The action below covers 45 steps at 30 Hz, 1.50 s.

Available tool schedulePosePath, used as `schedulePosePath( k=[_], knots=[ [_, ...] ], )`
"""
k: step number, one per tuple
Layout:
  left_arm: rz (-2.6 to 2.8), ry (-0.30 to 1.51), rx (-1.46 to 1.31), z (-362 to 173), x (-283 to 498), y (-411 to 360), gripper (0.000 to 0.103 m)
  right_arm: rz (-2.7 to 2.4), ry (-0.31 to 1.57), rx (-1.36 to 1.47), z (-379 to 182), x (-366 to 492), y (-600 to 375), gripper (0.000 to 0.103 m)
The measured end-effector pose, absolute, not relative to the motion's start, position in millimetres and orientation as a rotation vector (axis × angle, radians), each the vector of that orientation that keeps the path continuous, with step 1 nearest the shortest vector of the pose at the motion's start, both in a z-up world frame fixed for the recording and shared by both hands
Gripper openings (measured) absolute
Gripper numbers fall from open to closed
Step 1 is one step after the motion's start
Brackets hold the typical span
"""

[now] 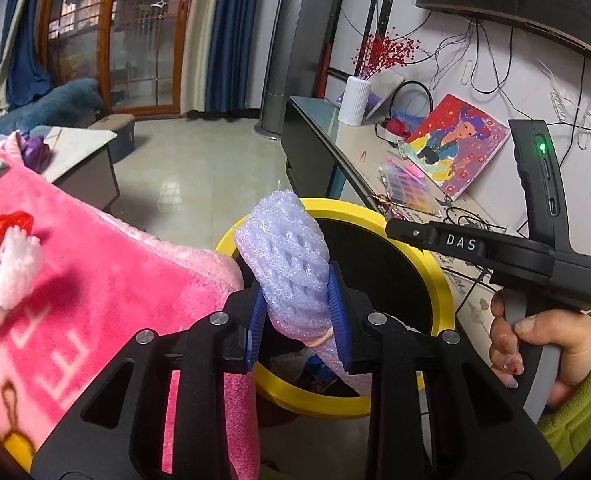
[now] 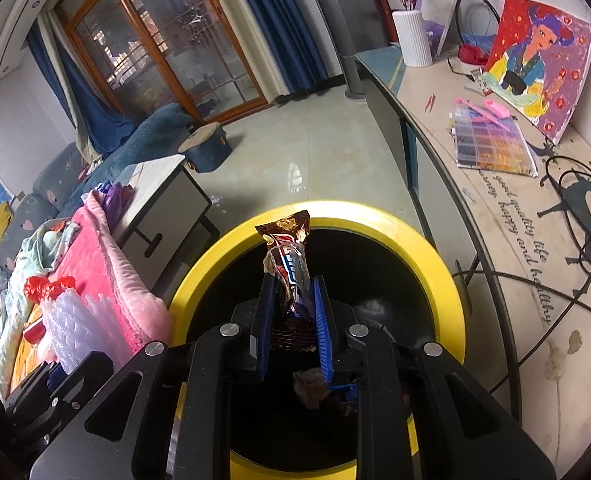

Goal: Collect trash
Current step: 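Open both tools to drop the foam net and wrapper into the bin, then move both tools back over the remaining trash on the blanket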

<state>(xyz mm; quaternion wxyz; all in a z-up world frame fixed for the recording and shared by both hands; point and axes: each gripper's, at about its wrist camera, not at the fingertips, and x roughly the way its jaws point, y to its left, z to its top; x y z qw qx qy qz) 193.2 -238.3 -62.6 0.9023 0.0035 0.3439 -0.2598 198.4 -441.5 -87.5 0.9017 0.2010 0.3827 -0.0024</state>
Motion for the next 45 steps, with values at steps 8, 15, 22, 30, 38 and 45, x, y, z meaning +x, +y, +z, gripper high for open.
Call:
schedulePosePath(
  k=[8,15,22,30,38,45],
  knots=[
    [-0.552,0.723,-0.048,-64,200,-235,0.037,-0.003,0.806,0.436,-92,200,-443,0.023],
    [-0.544,0.725,-0.092,-63,204,-228,0.071,-0.030,0.797,0.453,-92,199,-447,0.041],
    [-0.518,0.695,-0.114,-51,197,-219,0.092,-0.031,0.775,0.444,-85,196,-444,0.045],
    [-0.441,0.641,-0.143,-35,184,-189,0.092,-0.015,0.727,0.387,-67,191,-425,0.049],
    [-0.379,0.593,-0.165,-24,172,-161,0.092,0.021,0.688,0.328,-48,184,-401,0.054],
    [-0.326,0.559,-0.175,-17,160,-134,0.092,0.078,0.658,0.292,-32,175,-378,0.058]
  ],
)
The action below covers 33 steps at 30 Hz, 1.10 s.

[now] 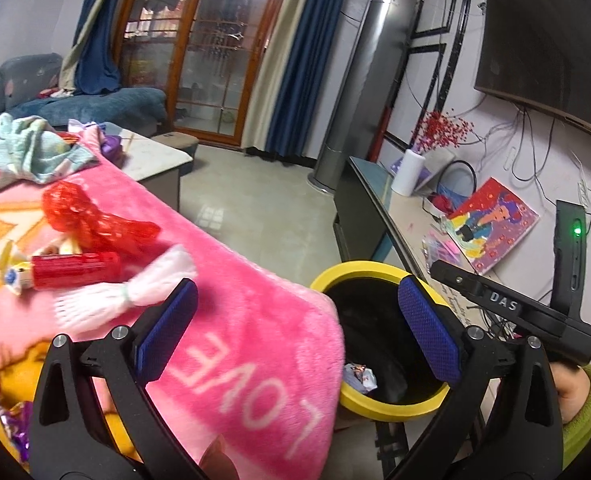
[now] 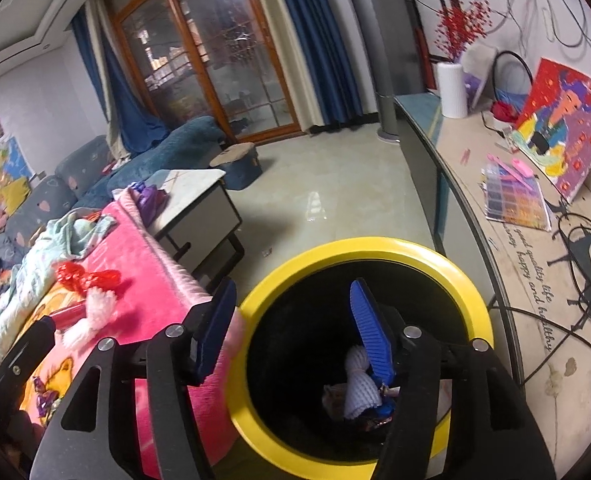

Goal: Collect trash
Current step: 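Move both tools back over the remaining trash on the blanket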

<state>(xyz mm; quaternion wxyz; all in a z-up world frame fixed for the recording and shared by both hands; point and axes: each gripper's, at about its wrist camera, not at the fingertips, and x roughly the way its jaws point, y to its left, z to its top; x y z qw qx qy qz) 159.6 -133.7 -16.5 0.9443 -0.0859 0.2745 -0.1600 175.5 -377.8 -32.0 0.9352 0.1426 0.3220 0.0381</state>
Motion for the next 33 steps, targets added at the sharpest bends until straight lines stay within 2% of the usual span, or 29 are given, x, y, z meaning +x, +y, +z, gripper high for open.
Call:
schedulePosePath(
  k=[33],
  knots=[
    [-0.081,0.457,-0.270,3,118,-18,0.092,0.355,0.622,0.113,2,151,-267,0.065]
  ],
)
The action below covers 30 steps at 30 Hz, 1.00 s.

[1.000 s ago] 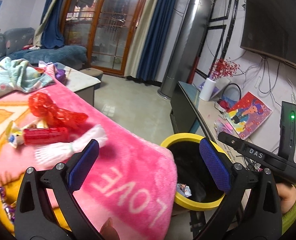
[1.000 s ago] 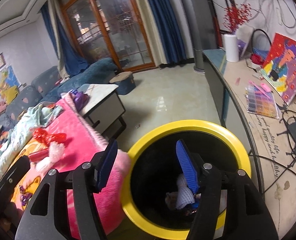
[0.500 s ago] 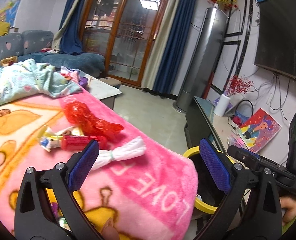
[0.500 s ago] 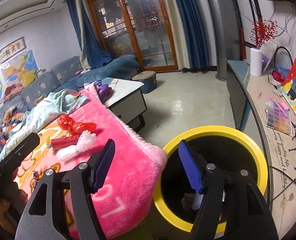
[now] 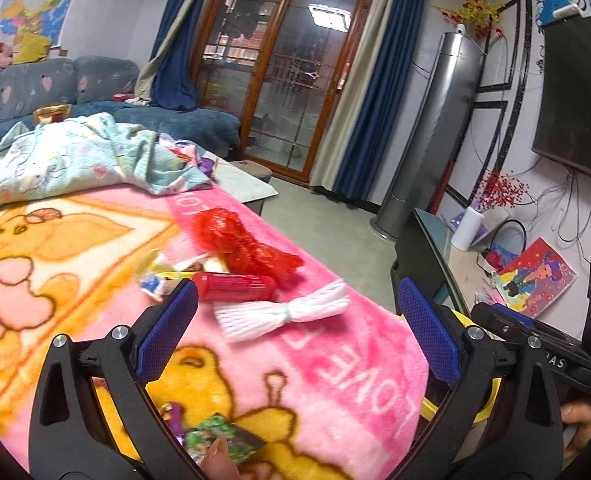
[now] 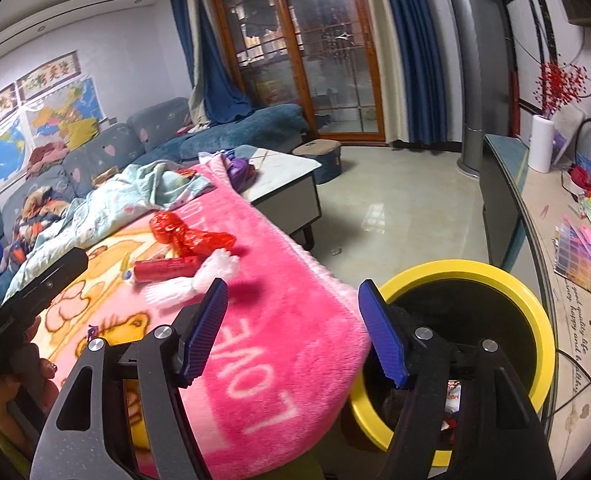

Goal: Collect trash
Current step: 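Move both tools back over the remaining trash on the blanket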

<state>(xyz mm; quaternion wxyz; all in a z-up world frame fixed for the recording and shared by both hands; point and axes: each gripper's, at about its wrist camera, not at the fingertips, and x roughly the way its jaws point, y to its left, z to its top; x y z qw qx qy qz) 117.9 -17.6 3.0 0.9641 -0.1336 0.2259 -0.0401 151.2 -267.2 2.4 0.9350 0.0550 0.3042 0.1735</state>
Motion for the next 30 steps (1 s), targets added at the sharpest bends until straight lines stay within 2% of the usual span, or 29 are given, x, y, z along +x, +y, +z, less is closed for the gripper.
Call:
schedulePosePath(
  k=[17,30],
  knots=[
    [0.035,0.448,-0.330,0,100,42,0.092,0.486,0.648,0.052,4,151,-200,0.069],
    [0.115,0.516,-0.360,-17,87,79,0.092,0.494,0.674,0.066,-1,179,-172,0.069]
  ],
)
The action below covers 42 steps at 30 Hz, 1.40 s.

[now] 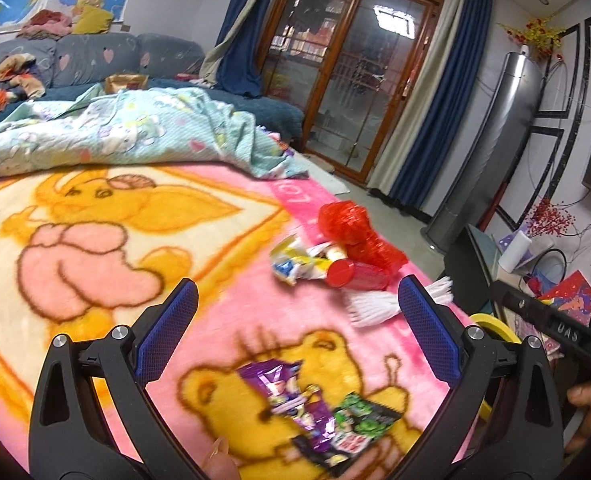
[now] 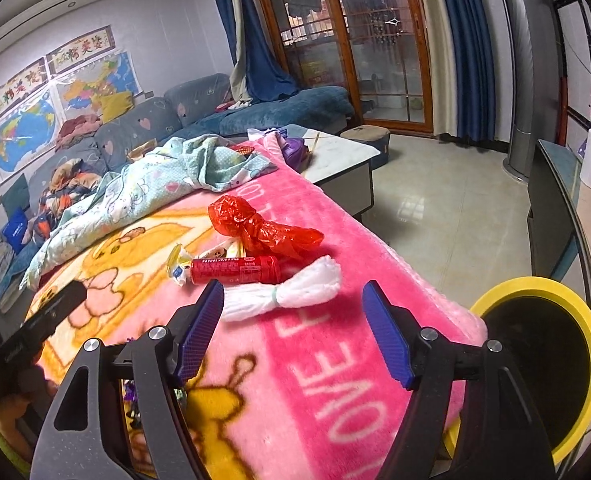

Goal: Collect trash
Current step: 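Move both tools back over the remaining trash on the blanket, then grasp the purple candy wrapper with the left tool while the right tool grasps the white frilly plastic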

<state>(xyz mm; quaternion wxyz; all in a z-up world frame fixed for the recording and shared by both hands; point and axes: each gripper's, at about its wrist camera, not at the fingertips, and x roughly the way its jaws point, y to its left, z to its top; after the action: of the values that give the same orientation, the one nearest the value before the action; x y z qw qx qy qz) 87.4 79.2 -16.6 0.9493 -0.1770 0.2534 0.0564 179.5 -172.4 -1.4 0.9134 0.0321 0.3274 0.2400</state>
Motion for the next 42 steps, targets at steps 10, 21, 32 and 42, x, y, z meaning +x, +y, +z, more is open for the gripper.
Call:
schedulePosePath(
  k=[10,21,32,42],
  knots=[
    [0.016,0.688,-0.447,-51,91,82,0.089,0.455,0.718,0.055,-25,218,-151,0.070],
    [-0.033,0.827,-0.522,-82,98,73,0.066,0.443,0.816,0.125,-58,253,-150,0.070],
    [-0.047,0.849,-0.501,-88,102,67,0.036,0.510,0.899,0.227,-77,263,-146,0.041],
    [-0.075,0.836,-0.524,-88,102,68,0.022,0.565,0.892,0.156,-68,245,-145,0.021]
  ],
)
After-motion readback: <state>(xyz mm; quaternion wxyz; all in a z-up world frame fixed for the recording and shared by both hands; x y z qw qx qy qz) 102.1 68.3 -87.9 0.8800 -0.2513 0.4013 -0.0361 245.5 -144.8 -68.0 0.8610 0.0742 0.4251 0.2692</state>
